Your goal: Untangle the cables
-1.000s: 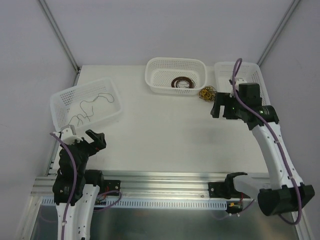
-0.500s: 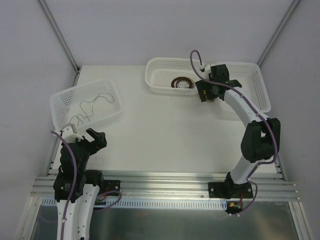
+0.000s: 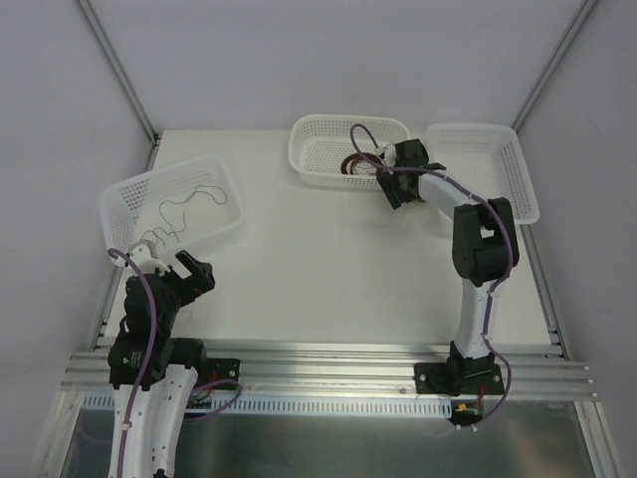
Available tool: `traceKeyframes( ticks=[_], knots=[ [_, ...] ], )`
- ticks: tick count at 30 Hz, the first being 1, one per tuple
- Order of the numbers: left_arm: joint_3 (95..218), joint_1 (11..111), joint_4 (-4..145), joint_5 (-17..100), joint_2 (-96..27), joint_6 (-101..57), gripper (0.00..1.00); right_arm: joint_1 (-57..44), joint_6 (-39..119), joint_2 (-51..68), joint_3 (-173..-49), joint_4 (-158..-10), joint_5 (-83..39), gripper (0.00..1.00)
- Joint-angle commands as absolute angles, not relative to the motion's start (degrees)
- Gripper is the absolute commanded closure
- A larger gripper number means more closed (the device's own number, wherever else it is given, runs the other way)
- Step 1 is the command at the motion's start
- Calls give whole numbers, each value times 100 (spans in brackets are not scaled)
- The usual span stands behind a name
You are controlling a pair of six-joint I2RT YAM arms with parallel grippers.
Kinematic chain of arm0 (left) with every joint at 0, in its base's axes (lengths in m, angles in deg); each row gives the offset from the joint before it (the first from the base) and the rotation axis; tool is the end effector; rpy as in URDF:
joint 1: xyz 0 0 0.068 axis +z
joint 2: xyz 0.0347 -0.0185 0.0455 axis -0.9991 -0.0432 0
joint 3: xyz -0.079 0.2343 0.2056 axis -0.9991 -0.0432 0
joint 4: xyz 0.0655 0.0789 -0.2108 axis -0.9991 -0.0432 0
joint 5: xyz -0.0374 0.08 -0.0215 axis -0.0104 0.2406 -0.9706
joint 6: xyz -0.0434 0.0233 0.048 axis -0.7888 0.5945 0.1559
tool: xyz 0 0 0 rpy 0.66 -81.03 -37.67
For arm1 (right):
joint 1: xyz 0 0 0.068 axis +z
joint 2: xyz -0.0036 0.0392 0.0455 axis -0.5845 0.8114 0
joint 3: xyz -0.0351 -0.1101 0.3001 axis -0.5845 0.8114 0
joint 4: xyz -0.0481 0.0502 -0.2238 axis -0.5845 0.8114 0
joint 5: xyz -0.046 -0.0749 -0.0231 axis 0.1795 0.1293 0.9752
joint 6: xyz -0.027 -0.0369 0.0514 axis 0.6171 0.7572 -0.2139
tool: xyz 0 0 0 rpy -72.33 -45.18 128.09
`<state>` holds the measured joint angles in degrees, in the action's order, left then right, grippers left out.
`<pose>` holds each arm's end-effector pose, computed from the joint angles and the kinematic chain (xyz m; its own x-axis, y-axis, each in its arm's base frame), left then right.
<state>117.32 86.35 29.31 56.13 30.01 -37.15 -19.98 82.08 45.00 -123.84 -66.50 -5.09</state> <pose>0.0127 0.0060 0.2708 -0.2271 -0.4395 -0.8691 -0.2106 0.8934 -0.3968 0.4561 0.1193 0.2436 -0.4857 -0.7302 -0.4806 -0.5402 0.6830 -0.4917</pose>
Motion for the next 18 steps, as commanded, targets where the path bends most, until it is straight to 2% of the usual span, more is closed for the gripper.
traceKeyframes(
  ticks=[1, 7, 9, 13, 14, 18],
  knots=[
    [11744, 8585, 3123, 5548, 3007, -3794, 1, -2003, 8452, 4627, -12634, -7017, -292, 28],
    [11735, 8585, 3105, 5600, 3086, -3812, 1, -2004, 8426, 4777, -12432, -7272, -274, 34],
    [11726, 8585, 3096, 5591, 3112, -3821, 1, -2004, 8426, 4838, -12423, -7281, -257, 40],
    [11735, 8585, 3096, 5600, 3147, -3829, 1, -2004, 8417, 4856, -12335, -7439, -239, 55],
    [11735, 8585, 3088, 5592, 3156, -3829, 1, -1995, 8409, 4856, -12309, -7457, -213, 64],
    [11726, 8585, 3088, 5591, 3165, -3838, 1, -1995, 8338, 4856, -12248, -7553, -125, 84]
  ],
)
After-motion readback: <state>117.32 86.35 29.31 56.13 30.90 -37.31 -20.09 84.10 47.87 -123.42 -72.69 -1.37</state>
